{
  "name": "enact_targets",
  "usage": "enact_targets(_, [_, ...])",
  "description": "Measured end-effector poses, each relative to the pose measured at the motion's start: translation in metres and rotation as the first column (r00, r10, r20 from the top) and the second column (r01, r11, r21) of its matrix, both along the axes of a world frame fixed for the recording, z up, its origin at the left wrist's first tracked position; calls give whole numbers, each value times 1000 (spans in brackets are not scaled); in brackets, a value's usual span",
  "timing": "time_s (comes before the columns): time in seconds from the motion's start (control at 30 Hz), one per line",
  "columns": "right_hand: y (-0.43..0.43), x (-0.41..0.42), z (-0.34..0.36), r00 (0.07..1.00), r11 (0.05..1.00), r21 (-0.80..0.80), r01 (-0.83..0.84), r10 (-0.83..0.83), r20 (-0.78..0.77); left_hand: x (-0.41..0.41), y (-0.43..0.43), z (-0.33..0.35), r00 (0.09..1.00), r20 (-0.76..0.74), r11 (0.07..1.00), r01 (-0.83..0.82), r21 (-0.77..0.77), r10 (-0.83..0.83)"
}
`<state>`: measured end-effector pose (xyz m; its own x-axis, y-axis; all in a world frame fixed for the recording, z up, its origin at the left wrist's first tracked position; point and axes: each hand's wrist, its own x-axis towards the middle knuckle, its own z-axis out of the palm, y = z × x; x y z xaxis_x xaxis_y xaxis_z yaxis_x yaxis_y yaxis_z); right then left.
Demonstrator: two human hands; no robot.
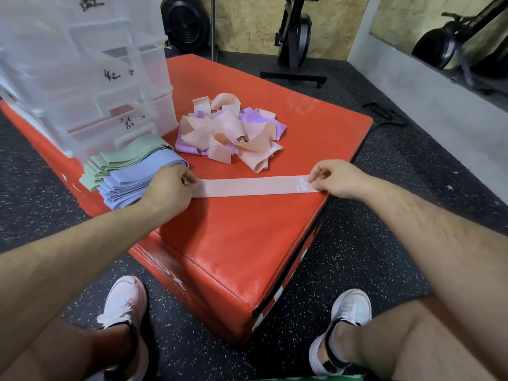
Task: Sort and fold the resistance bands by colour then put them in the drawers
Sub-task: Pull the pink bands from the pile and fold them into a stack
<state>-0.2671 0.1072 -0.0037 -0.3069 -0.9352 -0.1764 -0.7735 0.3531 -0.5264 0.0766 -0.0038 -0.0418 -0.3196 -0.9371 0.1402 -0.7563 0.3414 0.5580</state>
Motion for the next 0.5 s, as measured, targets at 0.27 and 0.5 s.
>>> enact_targets(0.27, [-2, 5, 6, 995, 998, 64, -2, 8, -101, -4, 1, 0, 980, 171, 988, 116, -99, -98])
enact_targets(0.5, [-37, 43, 33, 974, 985, -101, -137, 116, -194, -37, -12, 25, 967, 221, 988, 140, -61, -124])
